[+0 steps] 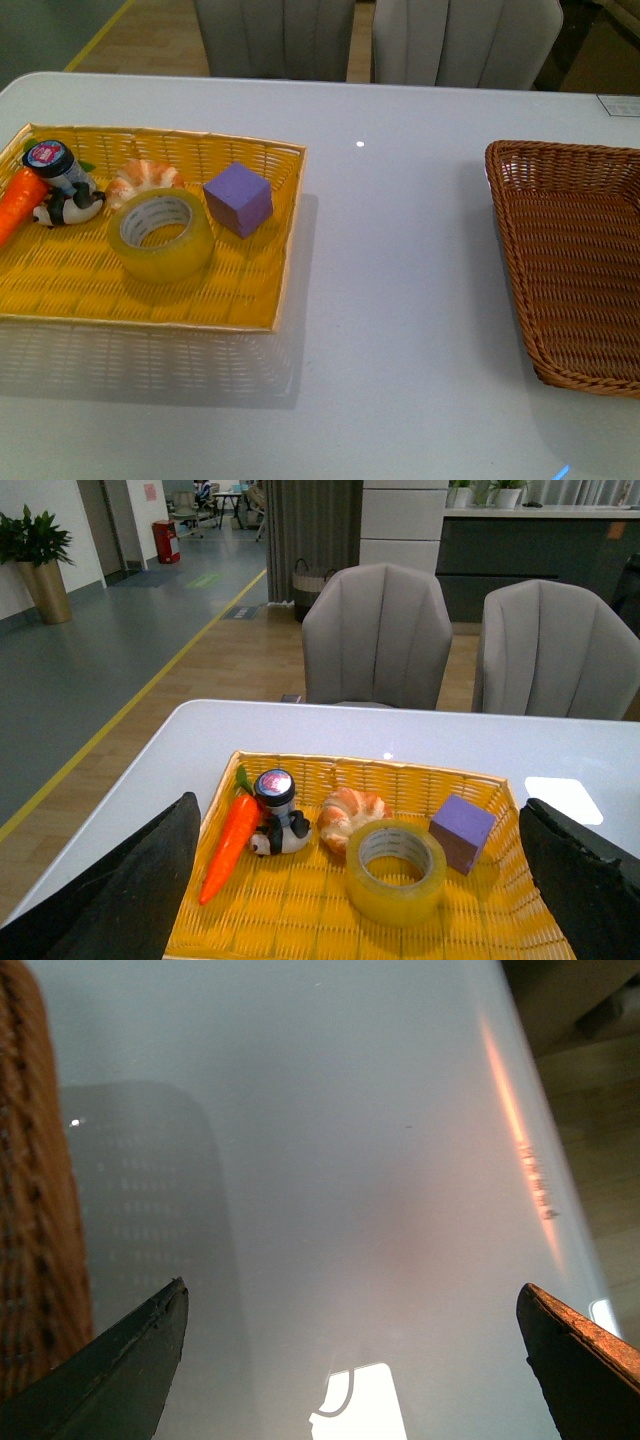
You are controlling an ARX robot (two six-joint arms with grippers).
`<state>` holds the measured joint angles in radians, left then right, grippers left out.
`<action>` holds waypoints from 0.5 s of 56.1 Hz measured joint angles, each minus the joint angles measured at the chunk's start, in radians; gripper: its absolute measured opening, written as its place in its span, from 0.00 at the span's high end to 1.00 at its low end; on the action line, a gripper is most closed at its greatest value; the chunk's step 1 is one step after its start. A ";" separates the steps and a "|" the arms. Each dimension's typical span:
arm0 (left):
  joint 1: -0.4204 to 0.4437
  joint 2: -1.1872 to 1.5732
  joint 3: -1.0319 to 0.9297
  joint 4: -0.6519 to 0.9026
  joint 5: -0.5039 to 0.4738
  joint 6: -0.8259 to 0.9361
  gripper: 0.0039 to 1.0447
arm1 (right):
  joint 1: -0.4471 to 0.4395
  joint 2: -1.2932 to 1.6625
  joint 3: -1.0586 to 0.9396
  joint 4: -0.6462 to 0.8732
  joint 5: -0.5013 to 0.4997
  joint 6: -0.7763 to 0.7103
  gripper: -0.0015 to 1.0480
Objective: Move tape to another basket
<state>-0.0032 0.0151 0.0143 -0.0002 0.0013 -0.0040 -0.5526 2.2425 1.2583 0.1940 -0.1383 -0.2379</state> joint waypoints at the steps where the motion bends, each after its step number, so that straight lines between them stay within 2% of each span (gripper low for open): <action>1: 0.000 0.000 0.000 0.000 -0.001 0.000 0.08 | 0.003 0.004 0.002 -0.001 -0.008 0.000 0.09; 20: 0.000 0.000 0.000 0.000 -0.001 0.000 0.08 | 0.033 0.001 -0.014 -0.025 -0.124 0.013 0.09; 28: 0.000 0.000 0.000 0.000 -0.001 0.000 0.08 | 0.039 -0.001 -0.056 -0.037 -0.140 -0.013 0.09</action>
<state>-0.0032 0.0151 0.0143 -0.0002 0.0002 -0.0044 -0.5140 2.2414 1.2026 0.1574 -0.2779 -0.2512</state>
